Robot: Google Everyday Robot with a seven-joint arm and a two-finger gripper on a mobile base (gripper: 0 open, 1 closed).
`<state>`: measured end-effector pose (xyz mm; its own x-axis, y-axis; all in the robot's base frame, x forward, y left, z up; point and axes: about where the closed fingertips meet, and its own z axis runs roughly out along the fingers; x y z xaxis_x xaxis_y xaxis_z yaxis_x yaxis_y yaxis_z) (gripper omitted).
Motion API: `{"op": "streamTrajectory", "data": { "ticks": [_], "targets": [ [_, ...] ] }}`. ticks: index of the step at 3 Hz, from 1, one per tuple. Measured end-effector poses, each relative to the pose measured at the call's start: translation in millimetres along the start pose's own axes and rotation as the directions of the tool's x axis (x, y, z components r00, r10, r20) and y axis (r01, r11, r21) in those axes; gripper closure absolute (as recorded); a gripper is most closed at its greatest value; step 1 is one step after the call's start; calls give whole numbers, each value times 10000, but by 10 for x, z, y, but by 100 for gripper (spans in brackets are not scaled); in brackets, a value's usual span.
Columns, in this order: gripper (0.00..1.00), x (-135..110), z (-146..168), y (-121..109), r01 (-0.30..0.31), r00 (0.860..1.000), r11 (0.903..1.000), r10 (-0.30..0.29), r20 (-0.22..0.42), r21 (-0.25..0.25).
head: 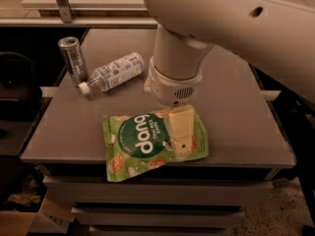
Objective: Pick green rice chip bag
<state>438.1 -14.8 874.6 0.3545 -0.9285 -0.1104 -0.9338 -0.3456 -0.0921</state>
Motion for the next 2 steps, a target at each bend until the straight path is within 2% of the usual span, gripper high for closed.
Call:
{"op": "streamTrajectory", "data": {
  "ticks": [2],
  "targets": [
    [0,-93,218,-55,-403,9991,9992,404,100,-83]
  ]
}}
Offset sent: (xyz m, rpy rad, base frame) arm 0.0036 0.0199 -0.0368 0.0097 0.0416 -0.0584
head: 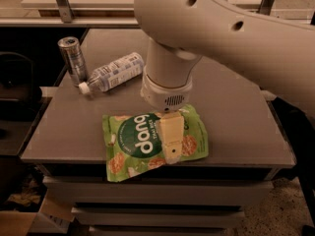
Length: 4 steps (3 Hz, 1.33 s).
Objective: Pick green rice chip bag
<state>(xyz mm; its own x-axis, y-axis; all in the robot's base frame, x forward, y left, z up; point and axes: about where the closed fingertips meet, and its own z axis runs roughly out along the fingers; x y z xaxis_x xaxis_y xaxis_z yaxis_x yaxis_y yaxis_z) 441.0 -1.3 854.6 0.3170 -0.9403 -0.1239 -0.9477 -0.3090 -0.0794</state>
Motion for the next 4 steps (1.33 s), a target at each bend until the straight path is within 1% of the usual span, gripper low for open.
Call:
{"op": "streamTrajectory", "data": {
  "ticks": [1,2,3,4],
  "targets": [
    [0,-3,71,-14,-161,9998,9999,160,93,27],
    [18,13,147,-18,-328,9990,9994,332,286,-121],
    [41,13,177,-35,-372,9987,9990,380,331,-239],
    [64,11,160,-82,-390,9986,9990,397,338,-207]
  ]
}}
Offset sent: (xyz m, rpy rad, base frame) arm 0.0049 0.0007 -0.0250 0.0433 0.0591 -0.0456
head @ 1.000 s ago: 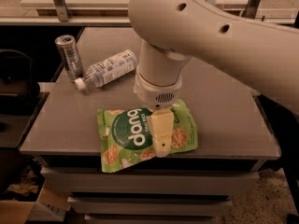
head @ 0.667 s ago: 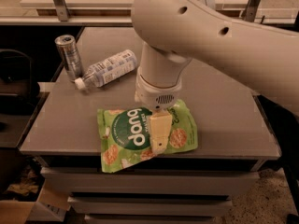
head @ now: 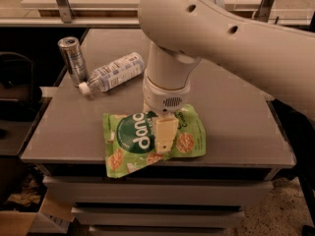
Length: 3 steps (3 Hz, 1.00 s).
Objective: Pick green rice chip bag
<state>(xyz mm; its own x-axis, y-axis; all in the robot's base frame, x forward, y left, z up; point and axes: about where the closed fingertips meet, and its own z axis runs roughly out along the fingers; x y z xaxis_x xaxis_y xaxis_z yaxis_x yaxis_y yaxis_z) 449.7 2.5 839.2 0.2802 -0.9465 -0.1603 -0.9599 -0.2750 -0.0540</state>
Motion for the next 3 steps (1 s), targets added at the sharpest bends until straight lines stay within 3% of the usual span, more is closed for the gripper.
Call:
{"op": "streamTrajectory", "data": {
  "ticks": [1,2,3],
  "targets": [
    [87,31,-81,-74,-77,10000,9998,78,-56,197],
    [100,110,-259,-186,-217,9996,9979,229,-193,612],
    [100,239,-517,-332,-408,9981,9919,461,-412,1204]
  ]
}}
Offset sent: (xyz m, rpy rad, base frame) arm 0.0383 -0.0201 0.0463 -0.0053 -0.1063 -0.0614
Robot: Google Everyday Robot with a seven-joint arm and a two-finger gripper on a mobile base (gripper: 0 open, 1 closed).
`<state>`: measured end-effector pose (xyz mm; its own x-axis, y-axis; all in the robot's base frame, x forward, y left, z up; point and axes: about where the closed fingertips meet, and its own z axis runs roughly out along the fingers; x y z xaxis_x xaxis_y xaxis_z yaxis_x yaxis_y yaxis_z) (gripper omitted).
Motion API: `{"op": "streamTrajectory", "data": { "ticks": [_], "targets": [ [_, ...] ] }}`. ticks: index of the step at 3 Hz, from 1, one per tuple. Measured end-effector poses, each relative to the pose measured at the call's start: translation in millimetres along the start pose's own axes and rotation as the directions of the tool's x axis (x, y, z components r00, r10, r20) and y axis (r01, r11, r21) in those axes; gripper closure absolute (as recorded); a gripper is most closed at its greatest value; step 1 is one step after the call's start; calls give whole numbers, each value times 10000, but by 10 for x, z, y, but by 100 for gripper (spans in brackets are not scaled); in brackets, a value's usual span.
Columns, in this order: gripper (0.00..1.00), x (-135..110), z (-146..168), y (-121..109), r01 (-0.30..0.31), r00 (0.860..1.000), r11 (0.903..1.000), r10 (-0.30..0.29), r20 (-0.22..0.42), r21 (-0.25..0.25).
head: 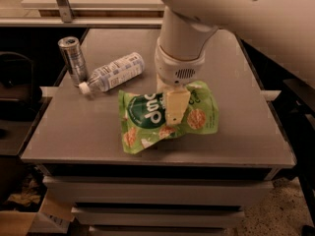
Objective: Pick green rice chip bag
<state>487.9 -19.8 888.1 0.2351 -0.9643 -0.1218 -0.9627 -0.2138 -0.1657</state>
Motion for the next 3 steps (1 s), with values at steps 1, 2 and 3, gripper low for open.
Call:
{"op": "streamTrajectory", "data": {
  "ticks": [1,2,3],
  "targets": [
    [100,130,-209,-177,-222,9995,9985,232,-192,497],
    [100,208,-315,-282,-459,9987,9960,475,-196,764],
    [100,261,-357,-326,-614,9980,9941,622,-66,896]
  ]
}}
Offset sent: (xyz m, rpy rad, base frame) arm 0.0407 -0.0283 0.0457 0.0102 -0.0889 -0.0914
